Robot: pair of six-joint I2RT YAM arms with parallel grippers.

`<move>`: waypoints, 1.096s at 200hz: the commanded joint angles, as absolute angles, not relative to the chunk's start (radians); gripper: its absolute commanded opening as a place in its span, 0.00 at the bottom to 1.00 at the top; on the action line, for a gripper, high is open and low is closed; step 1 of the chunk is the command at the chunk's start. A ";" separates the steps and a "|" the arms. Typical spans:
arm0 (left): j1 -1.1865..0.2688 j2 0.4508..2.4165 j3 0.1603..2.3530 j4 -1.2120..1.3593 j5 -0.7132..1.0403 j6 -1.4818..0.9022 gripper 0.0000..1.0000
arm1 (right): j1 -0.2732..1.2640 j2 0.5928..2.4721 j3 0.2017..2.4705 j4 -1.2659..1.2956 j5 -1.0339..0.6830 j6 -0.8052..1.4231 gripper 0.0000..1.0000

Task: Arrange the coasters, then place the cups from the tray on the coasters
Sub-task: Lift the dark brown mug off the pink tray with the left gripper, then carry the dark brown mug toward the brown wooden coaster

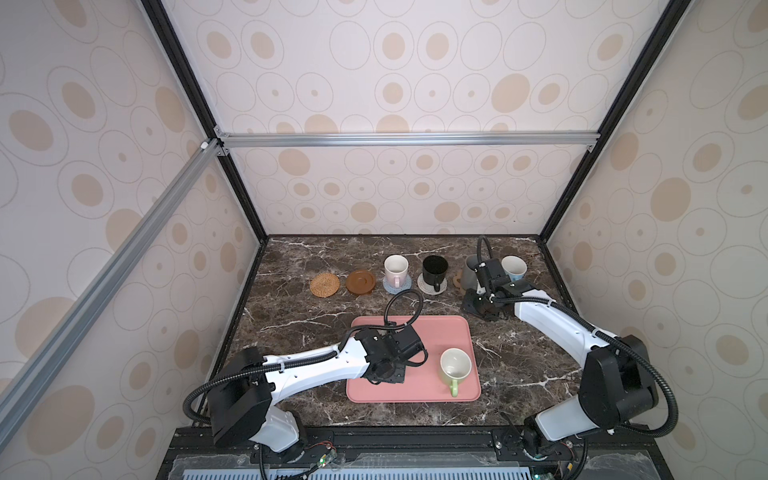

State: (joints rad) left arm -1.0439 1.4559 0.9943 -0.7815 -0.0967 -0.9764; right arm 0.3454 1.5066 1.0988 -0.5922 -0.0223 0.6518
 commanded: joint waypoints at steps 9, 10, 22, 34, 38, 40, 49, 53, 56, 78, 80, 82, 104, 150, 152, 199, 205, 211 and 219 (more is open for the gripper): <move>-0.994 1.395 1.005 -0.794 -0.153 -0.923 0.13 | 0.340 1.478 1.088 -0.619 0.000 0.674 0.44; -0.993 1.394 1.005 -0.795 -0.153 -0.922 0.13 | 0.340 1.478 1.088 -0.619 0.000 0.674 0.44; -0.971 1.383 1.004 -0.796 -0.153 -0.905 0.13 | 0.339 1.477 1.087 -0.620 0.000 0.675 0.44; -0.949 1.374 1.002 -0.798 -0.153 -0.887 0.13 | 0.339 1.476 1.088 -0.621 0.002 0.675 0.44; -0.941 1.371 1.002 -0.800 -0.155 -0.881 0.13 | 0.340 1.475 1.088 -0.622 0.002 0.675 0.44; -0.938 1.370 1.001 -0.801 -0.154 -0.878 0.13 | 0.341 1.474 1.088 -0.622 0.003 0.675 0.44; -0.921 1.364 0.999 -0.801 -0.154 -0.864 0.13 | 0.340 1.471 1.088 -0.624 0.005 0.675 0.44; -0.913 1.361 0.999 -0.801 -0.154 -0.857 0.13 | 0.340 1.471 1.088 -0.624 0.005 0.675 0.44; -0.906 1.360 0.999 -0.801 -0.153 -0.853 0.13 | 0.340 1.471 1.088 -0.624 0.005 0.675 0.44; -0.863 1.357 1.005 -0.802 -0.153 -0.813 0.13 | 0.340 1.466 1.086 -0.627 0.010 0.674 0.44; -0.859 1.357 1.006 -0.802 -0.155 -0.809 0.13 | 0.340 1.465 1.086 -0.628 0.009 0.674 0.44; -0.855 1.356 1.007 -0.802 -0.155 -0.804 0.13 | 0.341 1.465 1.085 -0.628 0.009 0.674 0.44; -0.818 1.359 1.018 -0.807 -0.163 -0.762 0.12 | 0.340 1.460 1.083 -0.629 0.012 0.674 0.44; -0.765 1.379 1.037 -0.806 -0.169 -0.697 0.12 | 0.340 1.456 1.079 -0.631 0.018 0.675 0.44; -0.764 1.380 1.038 -0.805 -0.168 -0.696 0.12 | 0.340 1.455 1.079 -0.631 0.018 0.675 0.44; -0.729 1.402 1.052 -0.790 -0.166 -0.650 0.12 | 0.340 1.453 1.077 -0.633 0.021 0.676 0.44; -0.722 1.408 1.057 -0.786 -0.166 -0.639 0.12 | 0.340 1.453 1.077 -0.632 0.021 0.678 0.44; -0.713 1.414 1.063 -0.785 -0.166 -0.627 0.12 | 0.340 1.453 1.077 -0.632 0.020 0.680 0.44; -0.701 1.422 1.075 -0.784 -0.167 -0.610 0.12 | 0.341 1.453 1.076 -0.633 0.018 0.680 0.44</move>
